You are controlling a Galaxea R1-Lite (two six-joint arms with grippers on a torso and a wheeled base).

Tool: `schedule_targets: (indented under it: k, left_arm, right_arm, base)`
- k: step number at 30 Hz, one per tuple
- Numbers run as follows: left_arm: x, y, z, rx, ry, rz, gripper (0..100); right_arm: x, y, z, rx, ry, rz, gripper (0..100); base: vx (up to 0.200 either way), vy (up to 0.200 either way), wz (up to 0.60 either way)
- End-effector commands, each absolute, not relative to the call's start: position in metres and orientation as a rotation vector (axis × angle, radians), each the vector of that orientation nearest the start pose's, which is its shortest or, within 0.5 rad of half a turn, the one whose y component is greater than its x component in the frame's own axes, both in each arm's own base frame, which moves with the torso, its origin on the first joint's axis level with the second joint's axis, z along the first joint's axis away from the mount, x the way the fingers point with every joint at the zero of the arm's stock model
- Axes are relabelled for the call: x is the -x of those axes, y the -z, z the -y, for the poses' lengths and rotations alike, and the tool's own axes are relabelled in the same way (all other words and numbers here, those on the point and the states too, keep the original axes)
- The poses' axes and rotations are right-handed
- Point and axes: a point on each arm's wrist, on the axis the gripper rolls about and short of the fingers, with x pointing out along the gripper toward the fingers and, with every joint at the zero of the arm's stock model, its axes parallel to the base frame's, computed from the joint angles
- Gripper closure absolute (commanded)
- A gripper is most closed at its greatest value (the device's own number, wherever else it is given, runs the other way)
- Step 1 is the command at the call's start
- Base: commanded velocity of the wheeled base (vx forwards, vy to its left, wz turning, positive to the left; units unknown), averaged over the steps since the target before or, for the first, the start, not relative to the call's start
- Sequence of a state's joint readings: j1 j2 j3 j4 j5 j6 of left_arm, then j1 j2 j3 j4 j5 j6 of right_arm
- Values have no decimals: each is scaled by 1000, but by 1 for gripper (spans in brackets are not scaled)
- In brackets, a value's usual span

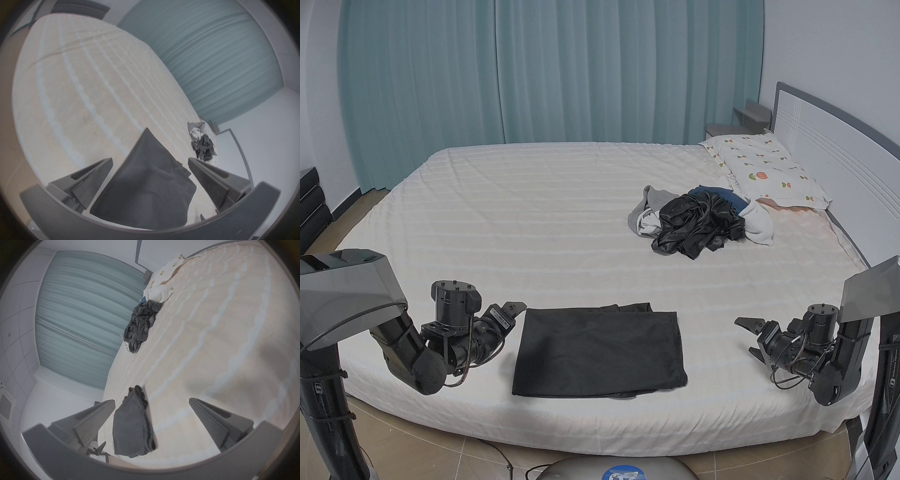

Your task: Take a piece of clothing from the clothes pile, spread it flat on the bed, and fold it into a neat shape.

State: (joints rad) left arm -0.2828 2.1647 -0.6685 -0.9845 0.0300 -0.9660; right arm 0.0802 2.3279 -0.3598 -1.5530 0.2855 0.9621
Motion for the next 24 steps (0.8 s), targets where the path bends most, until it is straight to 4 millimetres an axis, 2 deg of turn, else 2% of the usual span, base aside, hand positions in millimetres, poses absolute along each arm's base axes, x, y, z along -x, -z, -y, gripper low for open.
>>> schedule_targets:
  k: [1,2,4,7,8,12,24]
  left_arm:
    - [-349,-19,100,823,-8,-582,0]
    - [-359,-8,103,816,-10,-592,0]
    - [-365,1,105,814,-13,-603,0]
    - [-366,8,106,811,2,-627,0]
    - [-367,16,105,802,51,-673,0]
    - [-368,18,87,752,86,-690,0]
    - [-370,29,92,711,129,-714,0]
  right_arm:
    - [-300,18,-33,-977,-131,-569,0]
    - [-299,19,-33,-975,-130,-571,0]
    - [-299,20,-33,-975,-129,-574,0]
    - [-300,20,-34,-974,-132,-574,0]
    - [-301,21,-35,-974,-134,-571,0]
    - [-301,23,-35,-967,-133,-578,0]
    - [-300,23,-39,-962,-141,-586,0]
  base:
    - [0,0,0]
    - [0,0,0]
    - [0,0,0]
    - [0,0,0]
    - [0,0,0]
    - [0,0,0]
    - [0,0,0]
